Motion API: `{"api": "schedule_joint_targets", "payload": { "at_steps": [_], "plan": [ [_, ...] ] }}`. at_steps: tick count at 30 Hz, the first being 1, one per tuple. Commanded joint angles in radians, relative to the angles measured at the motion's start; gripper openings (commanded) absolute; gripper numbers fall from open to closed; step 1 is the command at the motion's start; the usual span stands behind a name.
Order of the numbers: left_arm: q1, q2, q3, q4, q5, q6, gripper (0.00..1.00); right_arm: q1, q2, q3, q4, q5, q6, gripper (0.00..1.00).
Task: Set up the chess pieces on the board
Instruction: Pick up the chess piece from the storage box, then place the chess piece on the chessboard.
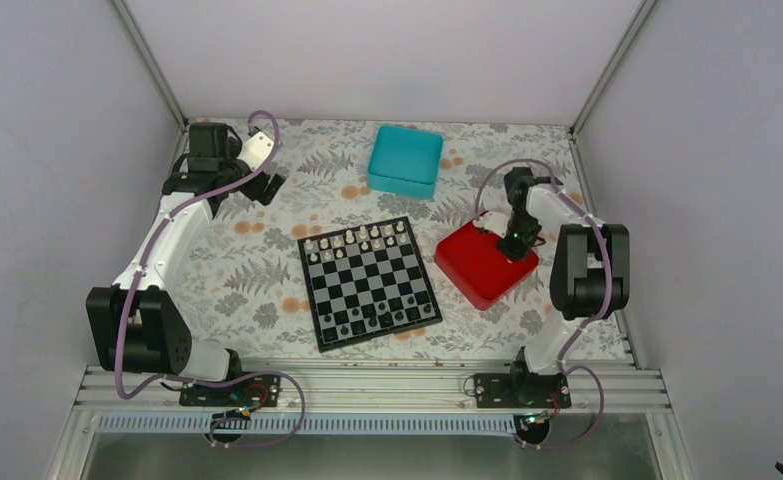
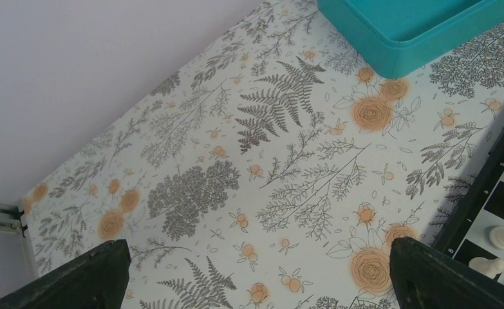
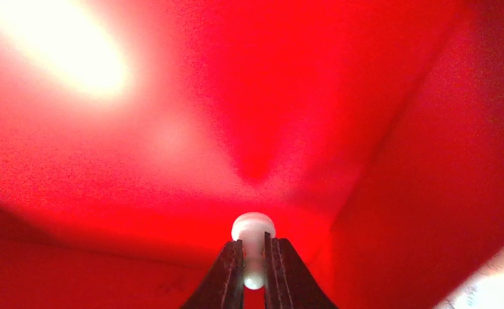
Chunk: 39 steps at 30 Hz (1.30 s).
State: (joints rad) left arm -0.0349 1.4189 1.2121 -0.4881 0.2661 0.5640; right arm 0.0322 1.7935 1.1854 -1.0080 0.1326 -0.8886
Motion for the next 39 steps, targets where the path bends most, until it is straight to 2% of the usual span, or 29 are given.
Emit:
{"api": "schedule_joint_targets", "payload": {
  "at_steps": [1, 4, 8, 15, 19, 27, 39],
  "plan": [
    [0.003, -0.011, -0.007, 0.014, 0.023, -0.004, 1.00, 0.046, -0.104, 0.103, -0.083, -0.033, 0.013, 0.04],
    [0.002, -0.013, -0.007, 0.013, 0.020, -0.003, 1.00, 0.129, -0.121, 0.198, -0.148, -0.045, 0.032, 0.04],
    [0.002, -0.015, -0.008, 0.014, 0.015, -0.003, 1.00, 0.304, -0.116, 0.357, -0.218, -0.045, 0.057, 0.04],
    [0.004, -0.011, -0.005, 0.012, 0.009, 0.000, 1.00, 0.598, 0.030, 0.661, -0.258, -0.048, 0.061, 0.04],
    [0.004, -0.006, -0.003, 0.013, 0.007, 0.001, 1.00, 0.713, 0.142, 0.754, -0.241, -0.055, 0.036, 0.04],
    [0.005, -0.006, -0.009, 0.018, 0.005, 0.002, 1.00, 0.817, 0.366, 0.879, -0.211, -0.122, -0.021, 0.05],
    [0.006, -0.008, -0.011, 0.016, 0.010, 0.001, 1.00, 0.856, 0.498, 0.889, -0.169, -0.144, -0.050, 0.05]
  ]
}}
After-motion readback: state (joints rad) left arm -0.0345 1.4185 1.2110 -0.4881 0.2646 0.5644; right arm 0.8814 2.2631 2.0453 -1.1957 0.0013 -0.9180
